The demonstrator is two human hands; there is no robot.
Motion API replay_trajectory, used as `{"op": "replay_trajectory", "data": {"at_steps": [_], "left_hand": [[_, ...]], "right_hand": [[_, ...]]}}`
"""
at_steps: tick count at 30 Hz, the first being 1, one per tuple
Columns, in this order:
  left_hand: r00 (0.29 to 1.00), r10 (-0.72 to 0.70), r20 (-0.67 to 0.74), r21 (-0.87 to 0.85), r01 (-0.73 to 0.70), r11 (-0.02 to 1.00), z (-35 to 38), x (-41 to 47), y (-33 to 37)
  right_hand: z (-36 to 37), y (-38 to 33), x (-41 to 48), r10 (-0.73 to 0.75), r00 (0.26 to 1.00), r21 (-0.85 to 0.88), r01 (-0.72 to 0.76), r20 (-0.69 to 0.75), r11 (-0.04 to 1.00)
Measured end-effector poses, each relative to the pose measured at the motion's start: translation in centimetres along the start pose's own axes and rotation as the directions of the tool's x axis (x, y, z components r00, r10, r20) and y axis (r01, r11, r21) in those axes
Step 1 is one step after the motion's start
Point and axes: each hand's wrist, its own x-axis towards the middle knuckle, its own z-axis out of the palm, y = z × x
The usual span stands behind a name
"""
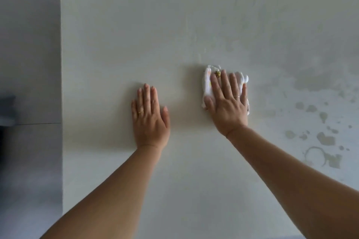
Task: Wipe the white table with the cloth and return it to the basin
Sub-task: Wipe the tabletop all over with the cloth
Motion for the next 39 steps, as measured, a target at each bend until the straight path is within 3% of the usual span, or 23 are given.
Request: {"op": "replay_trajectory", "data": {"at_steps": [2, 3, 5, 7, 8, 10, 11, 13, 14, 16, 18, 20, 21, 23, 25, 26, 28, 30, 32, 34, 35, 37, 39], "left_hand": [[1.0, -0.006, -0.006, 0.001, 0.006, 1.0, 0.0, 0.0, 0.0], [1.0, -0.009, -0.009, -0.001, 0.009, 1.0, 0.0, 0.0, 0.0], [1.0, -0.008, -0.008, 0.002, 0.008, 1.0, -0.2, 0.0, 0.1], [1.0, -0.005, -0.007, 0.013, 0.005, 1.0, -0.3, 0.1, 0.2], [1.0, -0.004, 0.0, 0.015, 0.004, 1.0, -0.2, 0.1, 0.2], [1.0, -0.006, 0.017, 0.022, 0.006, 1.0, -0.1, 0.2, 0.0], [1.0, -0.006, 0.022, 0.028, 0.006, 1.0, -0.1, 0.2, -0.1], [1.0, -0.006, 0.026, 0.037, 0.006, 0.999, -0.1, 0.1, -0.1], [1.0, -0.008, 0.025, 0.036, 0.007, 0.999, -0.1, 0.1, -0.1], [1.0, -0.018, 0.02, 0.035, 0.017, 0.999, -0.2, 0.1, 0.1], [1.0, -0.017, 0.019, 0.042, 0.017, 0.999, -0.3, 0.2, 0.2], [1.0, -0.006, 0.011, 0.036, 0.005, 0.999, -0.3, 0.2, 0.0], [1.0, -0.002, 0.006, 0.031, 0.002, 1.0, -0.3, 0.1, -0.1], [1.0, -0.009, 0.005, 0.035, 0.009, 0.999, -0.3, 0.1, 0.0], [1.0, -0.024, 0.012, 0.044, 0.023, 0.999, -0.3, 0.1, 0.1], [0.999, -0.027, 0.018, 0.046, 0.026, 0.999, -0.3, 0.1, 0.2], [0.999, -0.029, 0.03, 0.054, 0.028, 0.998, -0.4, 0.1, 0.2], [0.999, -0.025, 0.029, 0.057, 0.023, 0.998, -0.5, 0.1, 0.2], [1.0, -0.02, 0.014, 0.048, 0.019, 0.999, -0.5, 0.1, 0.2], [1.0, -0.012, 0.0, 0.047, 0.012, 0.999, -0.3, 0.1, 0.2], [1.0, -0.009, -0.005, 0.05, 0.009, 0.999, -0.3, 0.1, 0.1], [1.0, 0.0, -0.017, 0.055, 0.001, 0.998, -0.1, 0.1, 0.0], [1.0, 0.0, -0.025, 0.058, 0.001, 0.998, 0.0, 0.1, 0.0]], "right_hand": [[0.7, -3.2, -0.5, 0.181, 0.983, 0.051, -0.179, -0.027, 0.983], [1.0, -5.2, -1.1, 0.14, 0.99, 0.053, -0.139, -0.022, 0.989], [1.3, -7.2, -2.4, -0.131, 0.991, 0.029, 0.131, -0.004, 0.991], [1.0, -5.6, -1.9, -0.409, 0.912, -0.053, 0.41, 0.029, 0.91], [0.7, -4.1, -1.0, -0.466, 0.884, -0.095, 0.468, 0.04, 0.879], [0.1, -1.6, 1.0, -0.362, 0.932, -0.104, 0.362, 0.021, 0.926], [-0.1, -0.9, 1.8, -0.206, 0.979, -0.061, 0.206, 0.0, 0.977], [0.0, -2.8, 2.3, 0.094, 0.995, 0.022, -0.094, -0.03, 0.995], [0.4, -4.7, 2.0, 0.142, 0.989, 0.033, -0.141, -0.032, 0.989], [0.9, -8.5, 0.6, -0.061, 0.998, 0.028, 0.061, 0.001, 0.998], [0.9, -8.2, 0.7, -0.379, 0.923, -0.022, 0.381, 0.06, 0.924], [0.2, -5.3, 2.9, -0.463, 0.883, -0.096, 0.468, 0.073, 0.878], [0.0, -3.6, 4.2, -0.395, 0.917, -0.109, 0.398, 0.048, 0.911], [-0.6, -1.3, 6.3, -0.116, 0.993, -0.042, 0.116, -0.003, 0.992], [-0.3, -2.5, 6.7, 0.102, 0.995, 0.021, -0.101, -0.025, 0.995], [-0.1, -3.9, 6.3, 0.121, 0.992, 0.018, -0.121, -0.019, 0.993], [0.2, -6.5, 5.2, -0.062, 0.998, -0.018, 0.062, 0.017, 0.998], [-0.3, -6.4, 4.8, -0.352, 0.933, -0.087, 0.358, 0.076, 0.93], [-1.1, -3.8, 6.6, -0.477, 0.874, -0.147, 0.486, 0.096, 0.861], [-1.7, -1.2, 9.0, -0.332, 0.942, -0.136, 0.337, 0.058, 0.932], [-1.8, -0.6, 10.0, -0.171, 0.985, -0.083, 0.173, 0.031, 0.981], [-1.5, -2.2, 10.9, 0.127, 0.992, 0.012, -0.127, -0.011, 0.992], [-0.7, -6.1, 9.8, 0.15, 0.988, 0.044, -0.148, -0.029, 0.988]]}}
